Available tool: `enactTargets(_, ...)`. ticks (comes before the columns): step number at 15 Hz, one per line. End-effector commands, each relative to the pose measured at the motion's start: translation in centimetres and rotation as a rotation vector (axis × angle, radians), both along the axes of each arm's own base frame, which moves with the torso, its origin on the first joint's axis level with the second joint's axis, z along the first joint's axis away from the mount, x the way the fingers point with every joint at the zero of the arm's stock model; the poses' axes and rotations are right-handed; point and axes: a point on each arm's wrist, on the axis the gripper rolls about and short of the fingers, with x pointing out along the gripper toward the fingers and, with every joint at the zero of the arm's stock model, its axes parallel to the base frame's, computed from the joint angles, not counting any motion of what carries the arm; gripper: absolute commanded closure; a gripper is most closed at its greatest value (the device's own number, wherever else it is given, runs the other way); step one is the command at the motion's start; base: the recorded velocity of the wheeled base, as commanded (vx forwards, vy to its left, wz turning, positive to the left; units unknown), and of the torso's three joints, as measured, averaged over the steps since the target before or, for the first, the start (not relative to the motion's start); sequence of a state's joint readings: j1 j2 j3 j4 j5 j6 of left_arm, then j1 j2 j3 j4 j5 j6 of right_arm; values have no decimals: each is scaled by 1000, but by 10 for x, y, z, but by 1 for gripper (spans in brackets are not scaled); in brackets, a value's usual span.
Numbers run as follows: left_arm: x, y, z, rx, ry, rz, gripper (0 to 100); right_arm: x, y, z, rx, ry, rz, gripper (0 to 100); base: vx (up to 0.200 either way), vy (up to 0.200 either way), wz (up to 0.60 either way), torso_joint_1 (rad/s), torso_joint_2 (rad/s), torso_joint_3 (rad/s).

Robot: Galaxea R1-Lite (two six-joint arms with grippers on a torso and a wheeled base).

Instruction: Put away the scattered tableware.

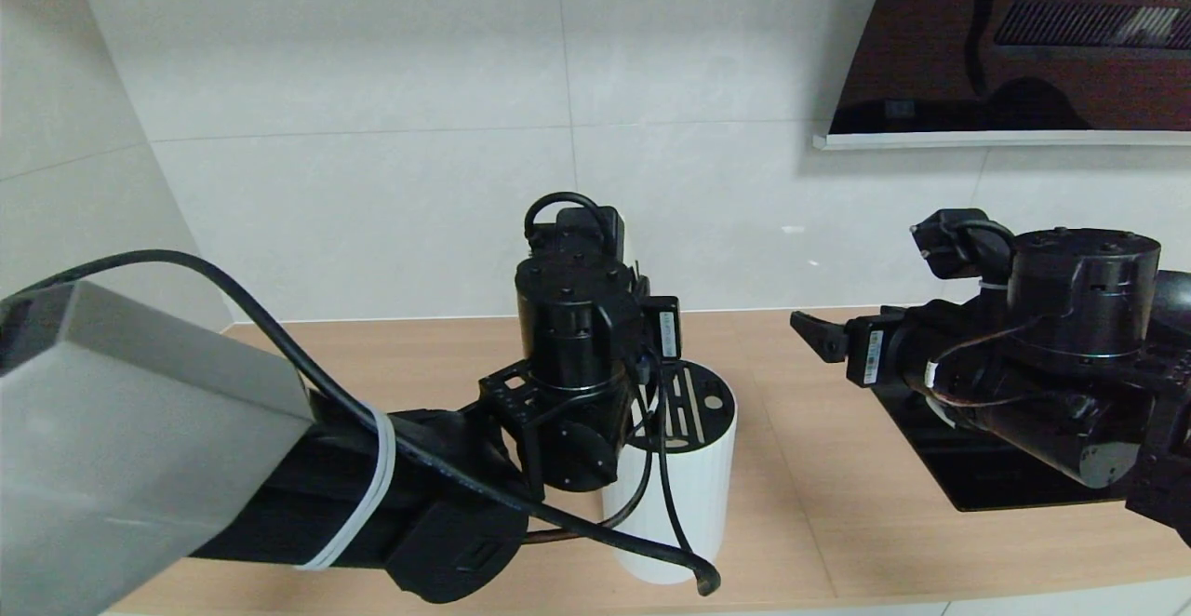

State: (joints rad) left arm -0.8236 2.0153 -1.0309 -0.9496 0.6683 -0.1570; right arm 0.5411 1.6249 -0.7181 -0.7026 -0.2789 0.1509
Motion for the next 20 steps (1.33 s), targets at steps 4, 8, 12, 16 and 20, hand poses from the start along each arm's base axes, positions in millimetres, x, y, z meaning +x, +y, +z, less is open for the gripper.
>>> enactTargets(4,1,-13,-30,52,53,-18,100,0,0,-2,-8,4,1,0,0,0,0,0,0,0)
enactTargets(8,2,-22,-55,97,94,-31,100,-1,0,-2,-8,4,3,0,0,0,0,0,0,0)
enactTargets(12,-1,-23,-56,90,100,-38,100,0,0,-2,-9,5,3,0,0,0,0,0,0,0)
enactTargets(16,-2,-22,-54,89,97,-29,100,0,1,-2,-10,6,4,0,0,0,0,0,0,0)
enactTargets(20,-2,-22,-53,91,95,-20,0,-1,2,-3,-13,9,8,0,0,0,0,0,0,0)
